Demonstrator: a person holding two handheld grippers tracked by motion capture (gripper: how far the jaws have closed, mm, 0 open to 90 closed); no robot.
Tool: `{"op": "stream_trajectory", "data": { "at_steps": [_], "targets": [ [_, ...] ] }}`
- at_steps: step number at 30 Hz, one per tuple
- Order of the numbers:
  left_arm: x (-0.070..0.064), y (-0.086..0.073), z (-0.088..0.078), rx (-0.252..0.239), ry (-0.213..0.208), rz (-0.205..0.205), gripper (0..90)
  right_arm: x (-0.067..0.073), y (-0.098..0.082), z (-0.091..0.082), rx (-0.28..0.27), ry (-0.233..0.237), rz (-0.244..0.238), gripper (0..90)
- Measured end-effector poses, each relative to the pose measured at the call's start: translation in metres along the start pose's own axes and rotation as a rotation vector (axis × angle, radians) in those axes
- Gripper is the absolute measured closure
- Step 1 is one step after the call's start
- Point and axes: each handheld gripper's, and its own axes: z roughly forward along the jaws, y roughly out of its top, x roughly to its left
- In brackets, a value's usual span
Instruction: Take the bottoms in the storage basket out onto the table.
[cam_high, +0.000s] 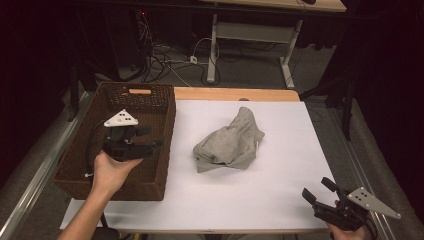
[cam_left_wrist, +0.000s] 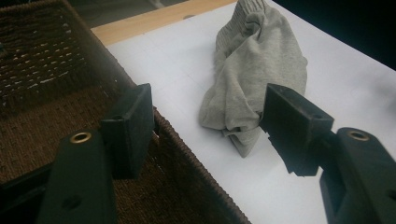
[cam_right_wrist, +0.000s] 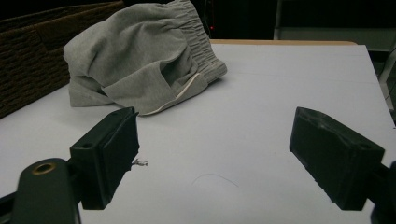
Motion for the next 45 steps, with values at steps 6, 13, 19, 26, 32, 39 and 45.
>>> {"op": "stream_trajectory", "data": {
  "at_steps": [6, 13, 19, 26, 32, 39, 45],
  "targets": [
    [-0.001, -0.003, -0.004, -0.007, 0.014, 0.007, 33.4, 0.0, 0.0, 0.0, -0.001, 0.0, 0.0, 16.3],
    [-0.001, -0.008, -0.01, -0.02, 0.019, 0.002, 33.4, 0.0, 0.0, 0.0, 0.0, 0.0, 0.001, 16.3],
    [0.001, -0.013, -0.017, -0.023, 0.032, 0.001, 33.4, 0.0, 0.0, 0.0, 0.0, 0.0, 0.0, 16.3],
    [0.002, -0.019, -0.024, -0.044, 0.04, -0.012, 33.4, 0.0, 0.0, 0.0, 0.001, 0.0, 0.0, 16.3],
    [0.005, -0.025, -0.026, -0.049, 0.043, -0.024, 33.4, 0.0, 0.0, 0.0, 0.0, -0.001, 0.001, 16.3],
    [0.006, -0.03, -0.03, -0.064, 0.053, -0.035, 33.4, 0.0, 0.0, 0.0, 0.001, 0.001, 0.001, 16.3],
    [0.008, -0.034, -0.037, -0.083, 0.066, -0.045, 33.4, 0.0, 0.0, 0.0, 0.001, 0.001, 0.0, 16.3]
  ]
}}
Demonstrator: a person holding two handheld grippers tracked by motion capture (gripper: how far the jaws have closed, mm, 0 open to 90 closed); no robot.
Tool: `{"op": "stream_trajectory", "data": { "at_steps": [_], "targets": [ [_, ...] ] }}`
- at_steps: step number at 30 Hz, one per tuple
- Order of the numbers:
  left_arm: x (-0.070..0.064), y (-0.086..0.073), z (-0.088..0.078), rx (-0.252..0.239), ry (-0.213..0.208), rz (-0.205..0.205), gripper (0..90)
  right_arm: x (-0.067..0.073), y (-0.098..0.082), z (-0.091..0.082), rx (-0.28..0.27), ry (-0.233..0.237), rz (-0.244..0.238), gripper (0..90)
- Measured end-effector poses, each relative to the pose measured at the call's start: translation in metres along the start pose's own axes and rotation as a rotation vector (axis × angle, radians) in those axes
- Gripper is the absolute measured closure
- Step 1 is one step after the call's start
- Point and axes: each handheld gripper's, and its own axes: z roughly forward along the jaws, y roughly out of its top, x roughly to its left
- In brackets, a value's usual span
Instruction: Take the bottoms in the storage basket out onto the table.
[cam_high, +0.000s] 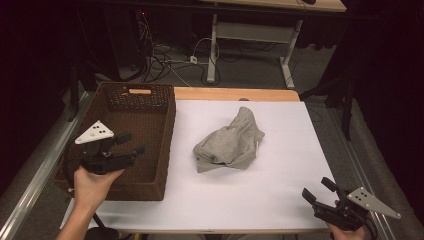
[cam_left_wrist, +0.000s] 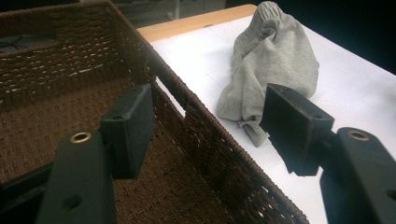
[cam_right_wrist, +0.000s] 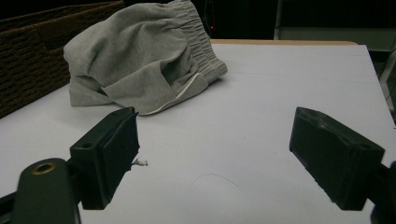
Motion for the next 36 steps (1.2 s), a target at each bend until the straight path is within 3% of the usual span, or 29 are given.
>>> {"op": "stream_trajectory", "data": {
  "at_steps": [8, 36],
  "targets": [
    [0.004, -0.005, -0.008, -0.014, 0.029, -0.003, 33.4, 0.0, 0.0, 0.0, 0.0, -0.001, 0.0, 16.3],
    [0.02, -0.045, -0.025, -0.079, 0.068, -0.088, 33.5, 0.0, 0.001, 0.004, 0.006, 0.007, -0.006, 16.3]
  ]
}}
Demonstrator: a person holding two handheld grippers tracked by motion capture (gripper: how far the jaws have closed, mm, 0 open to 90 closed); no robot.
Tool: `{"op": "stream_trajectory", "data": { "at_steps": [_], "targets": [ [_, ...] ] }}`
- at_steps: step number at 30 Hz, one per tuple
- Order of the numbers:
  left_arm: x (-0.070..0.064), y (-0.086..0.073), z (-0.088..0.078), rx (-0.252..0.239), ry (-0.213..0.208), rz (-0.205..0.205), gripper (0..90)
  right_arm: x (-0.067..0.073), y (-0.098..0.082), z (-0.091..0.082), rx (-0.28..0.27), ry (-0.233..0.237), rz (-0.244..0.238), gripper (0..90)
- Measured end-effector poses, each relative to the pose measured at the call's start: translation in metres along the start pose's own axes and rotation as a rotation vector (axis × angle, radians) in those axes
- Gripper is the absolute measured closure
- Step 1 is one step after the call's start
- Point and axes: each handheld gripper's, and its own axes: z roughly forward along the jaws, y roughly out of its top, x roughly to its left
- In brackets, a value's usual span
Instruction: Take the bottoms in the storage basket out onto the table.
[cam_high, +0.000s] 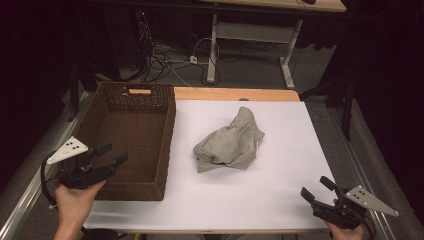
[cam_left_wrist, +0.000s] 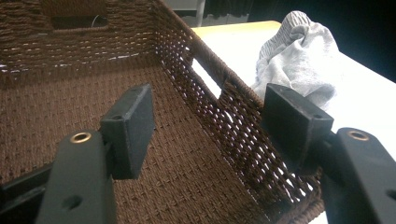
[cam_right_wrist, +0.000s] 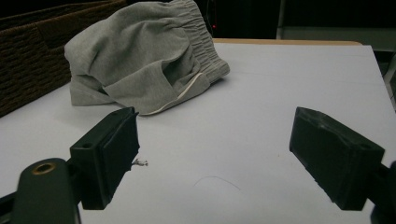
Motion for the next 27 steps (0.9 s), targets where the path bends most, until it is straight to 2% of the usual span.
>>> {"op": "stream_trajectory", "data": {
  "at_steps": [27],
  "targets": [
    [0.007, -0.025, -0.008, -0.011, 0.019, -0.032, 33.5, 0.0, 0.0, 0.0, 0.001, -0.003, -0.001, 16.4]
  ]
}}
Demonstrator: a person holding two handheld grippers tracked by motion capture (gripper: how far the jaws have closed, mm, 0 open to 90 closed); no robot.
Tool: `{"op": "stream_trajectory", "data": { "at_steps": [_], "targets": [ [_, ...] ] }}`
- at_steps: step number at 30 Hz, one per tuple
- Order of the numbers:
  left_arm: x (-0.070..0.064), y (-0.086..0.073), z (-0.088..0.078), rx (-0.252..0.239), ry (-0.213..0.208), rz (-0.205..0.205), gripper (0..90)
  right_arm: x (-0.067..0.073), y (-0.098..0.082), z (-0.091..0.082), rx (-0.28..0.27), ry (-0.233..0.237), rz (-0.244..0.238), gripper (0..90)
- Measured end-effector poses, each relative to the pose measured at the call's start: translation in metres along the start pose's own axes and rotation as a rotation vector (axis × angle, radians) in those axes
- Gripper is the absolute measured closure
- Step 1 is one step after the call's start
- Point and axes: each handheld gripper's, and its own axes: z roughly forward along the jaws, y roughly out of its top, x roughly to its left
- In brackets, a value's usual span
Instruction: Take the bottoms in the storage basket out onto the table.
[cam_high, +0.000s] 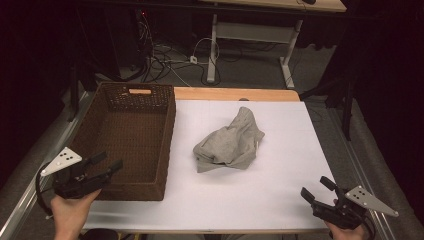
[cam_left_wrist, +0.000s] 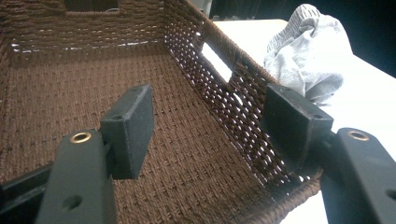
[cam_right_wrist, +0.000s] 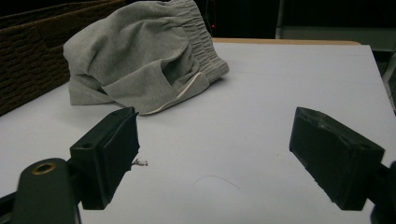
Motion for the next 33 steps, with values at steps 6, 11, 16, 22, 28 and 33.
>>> {"op": "stream_trajectory", "data": {
  "at_steps": [6, 11, 16, 22, 28, 33],
  "targets": [
    [0.002, -0.005, -0.001, -0.002, 0.003, -0.008, 33.5, 0.0, 0.0, 0.0, 0.0, 0.001, 0.0, 16.4],
    [0.003, -0.009, -0.003, -0.007, 0.001, -0.013, 33.5, 0.0, 0.0, 0.0, 0.001, 0.001, -0.002, 16.4],
    [0.004, -0.015, -0.004, -0.011, 0.002, -0.026, 33.4, 0.0, 0.0, 0.0, 0.001, 0.001, 0.0, 16.3],
    [0.005, -0.021, -0.005, -0.018, 0.012, -0.031, 33.4, 0.0, 0.0, 0.0, 0.001, 0.001, -0.001, 16.4],
    [0.004, -0.026, -0.005, -0.022, 0.017, -0.031, 33.4, 0.0, 0.0, 0.0, 0.001, 0.001, 0.0, 16.4],
    [0.0, -0.029, -0.005, -0.026, 0.027, -0.017, 33.4, 0.0, 0.0, 0.0, 0.001, 0.001, 0.0, 16.4]
  ]
}}
